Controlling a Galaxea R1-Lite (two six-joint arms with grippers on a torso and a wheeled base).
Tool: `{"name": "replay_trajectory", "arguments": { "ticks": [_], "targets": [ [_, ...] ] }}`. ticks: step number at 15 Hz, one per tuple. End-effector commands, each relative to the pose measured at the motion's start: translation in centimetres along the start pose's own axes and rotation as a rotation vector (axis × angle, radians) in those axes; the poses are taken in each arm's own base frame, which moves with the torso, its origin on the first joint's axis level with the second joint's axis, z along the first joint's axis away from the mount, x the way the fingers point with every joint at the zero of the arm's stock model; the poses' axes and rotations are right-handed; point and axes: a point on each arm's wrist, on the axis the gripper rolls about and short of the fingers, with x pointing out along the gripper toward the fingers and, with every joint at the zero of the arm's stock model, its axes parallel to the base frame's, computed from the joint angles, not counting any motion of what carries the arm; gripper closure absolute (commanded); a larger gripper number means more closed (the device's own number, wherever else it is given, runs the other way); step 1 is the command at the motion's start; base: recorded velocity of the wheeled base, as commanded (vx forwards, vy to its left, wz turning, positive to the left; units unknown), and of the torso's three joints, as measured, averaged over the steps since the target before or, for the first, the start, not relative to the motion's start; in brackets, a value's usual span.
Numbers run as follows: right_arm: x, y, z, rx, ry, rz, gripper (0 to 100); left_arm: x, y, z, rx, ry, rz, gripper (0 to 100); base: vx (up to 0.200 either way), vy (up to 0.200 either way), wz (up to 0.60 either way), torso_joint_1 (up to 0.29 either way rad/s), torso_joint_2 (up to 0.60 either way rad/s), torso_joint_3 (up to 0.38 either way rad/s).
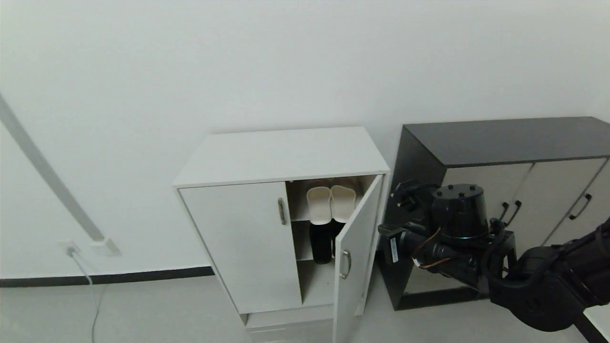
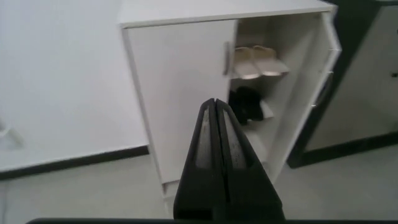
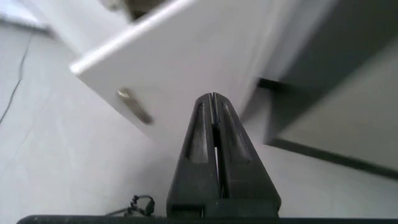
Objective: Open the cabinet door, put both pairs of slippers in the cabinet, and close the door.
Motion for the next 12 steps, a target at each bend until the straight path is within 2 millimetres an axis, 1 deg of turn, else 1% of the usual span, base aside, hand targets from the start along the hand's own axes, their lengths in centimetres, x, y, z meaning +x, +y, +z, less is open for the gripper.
{"name": "replay_trajectory", "arguments": {
  "ticks": [1,3,4,6,7,8,10,12],
  "targets": [
    [0.0,-0.1,-0.3,-0.013,0.010,-0.003,100,0.0,0.0,0.0,0.000,0.001,0.000,100,0.000,0.000,0.00,0.000,0.00,0.000],
    [-0.1,-0.2,-0.7,-0.046,0.008,-0.019,100,0.0,0.0,0.0,0.000,0.001,0.002,100,0.000,0.000,0.00,0.000,0.00,0.000],
    [-0.4,-0.4,-1.2,-0.071,0.009,-0.056,100,0.0,0.0,0.0,0.001,0.001,0.002,100,0.000,0.000,0.00,0.000,0.00,0.000],
    [-0.8,-0.5,-1.7,-0.081,-0.014,-0.094,100,0.0,0.0,0.0,0.001,0.001,0.000,100,0.000,0.000,0.00,0.000,0.00,0.000],
    [-1.2,-0.6,-2.3,-0.084,-0.001,-0.096,100,0.0,0.0,0.0,0.004,0.001,0.000,100,0.000,0.000,0.00,0.000,0.00,0.000],
    [-1.4,-0.7,-2.5,-0.083,0.004,-0.096,100,0.0,0.0,0.0,0.006,0.001,0.000,100,0.000,0.000,0.00,0.000,0.00,0.000],
    [-2.1,-1.0,-4.1,-0.085,0.056,-0.100,100,0.0,0.0,0.0,0.001,0.001,0.000,100,0.000,0.000,0.00,0.000,0.00,0.000],
    [-2.7,-1.1,-5.3,-0.090,0.067,-0.097,100,0.0,0.0,0.0,0.001,0.001,0.000,100,0.200,0.000,0.00,0.002,0.01,0.007]
  ]
}}
